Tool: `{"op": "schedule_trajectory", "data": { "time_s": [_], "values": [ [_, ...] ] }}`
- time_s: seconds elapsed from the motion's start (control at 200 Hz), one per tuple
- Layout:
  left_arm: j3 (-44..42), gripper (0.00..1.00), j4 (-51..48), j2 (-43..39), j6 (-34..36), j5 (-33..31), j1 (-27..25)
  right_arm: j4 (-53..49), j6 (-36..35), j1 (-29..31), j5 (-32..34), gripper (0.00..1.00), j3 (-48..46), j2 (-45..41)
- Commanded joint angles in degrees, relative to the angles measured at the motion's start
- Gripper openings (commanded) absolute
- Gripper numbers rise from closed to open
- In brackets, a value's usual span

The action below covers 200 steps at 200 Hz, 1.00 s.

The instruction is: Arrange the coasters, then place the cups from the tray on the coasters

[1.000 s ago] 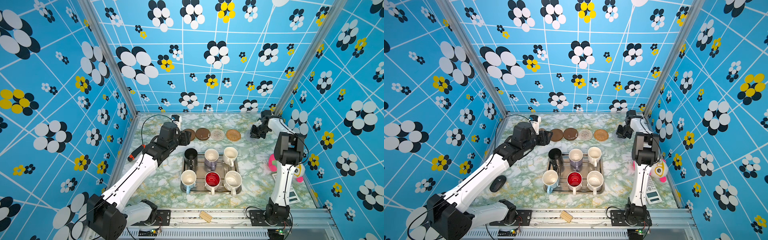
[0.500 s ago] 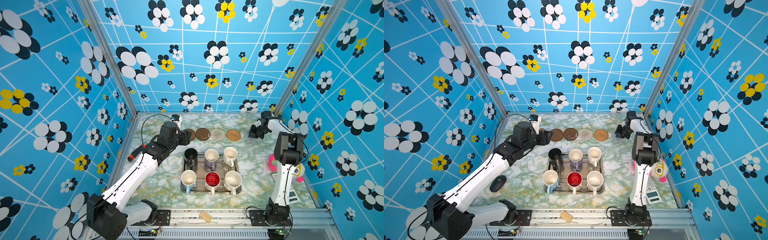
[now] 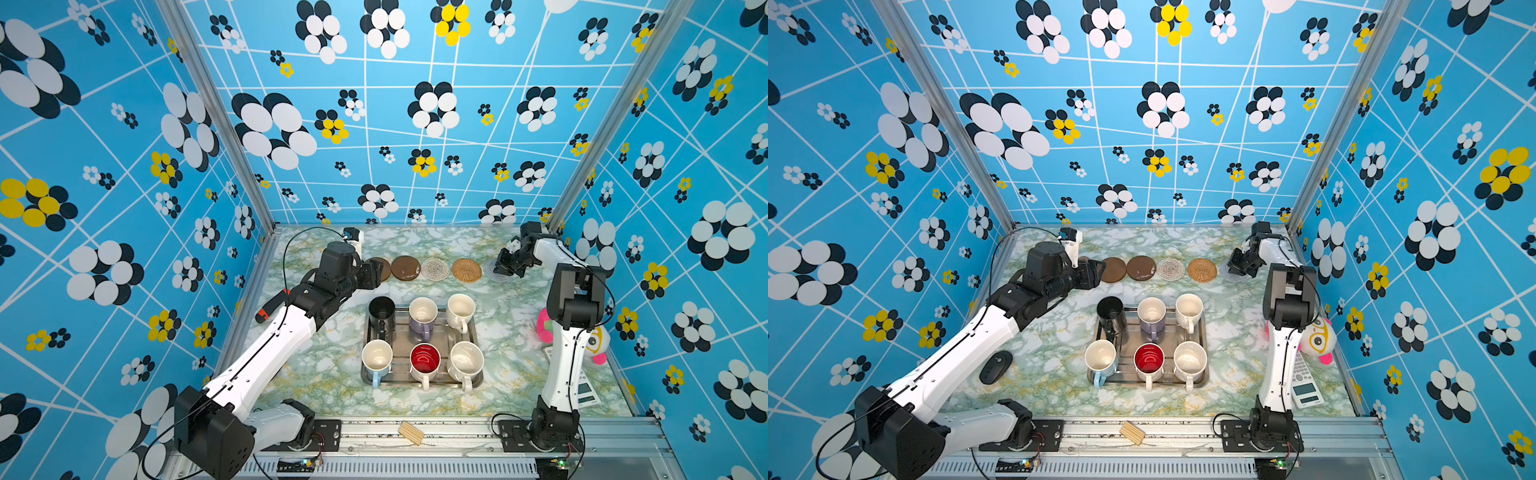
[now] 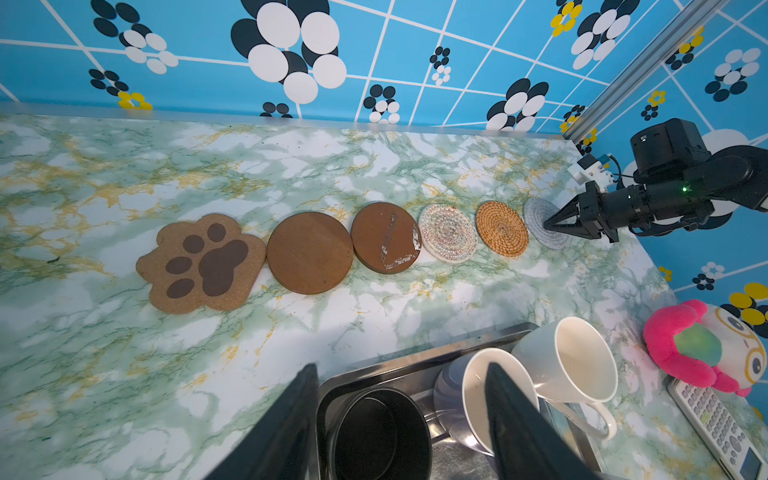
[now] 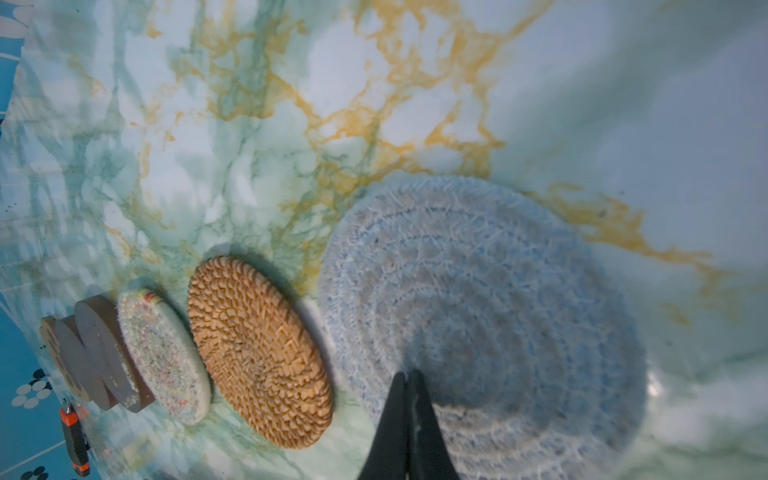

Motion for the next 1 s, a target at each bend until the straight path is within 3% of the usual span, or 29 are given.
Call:
{"op": "schedule_trajectory", "data": {
  "time_s": [0.0,0.565,0.995],
  "values": [
    [1.3,0.65,-0.8,0.6,0.0,0.0,0.3,-1.2,0.9,0.9,0.2,0.06,0.4,3.3],
    [1.0,0.65,-1.1,-0.1,0.1,-0.4,0.3,-1.1,1.2,1.5,0.5,0.06,1.1,3.3],
    [0.8,0.65,-0.5,-2.6,-0.1,-0.3,0.3,-0.5,1.6,1.5,2.2,0.08,-0.2,-6.6]
  ]
}}
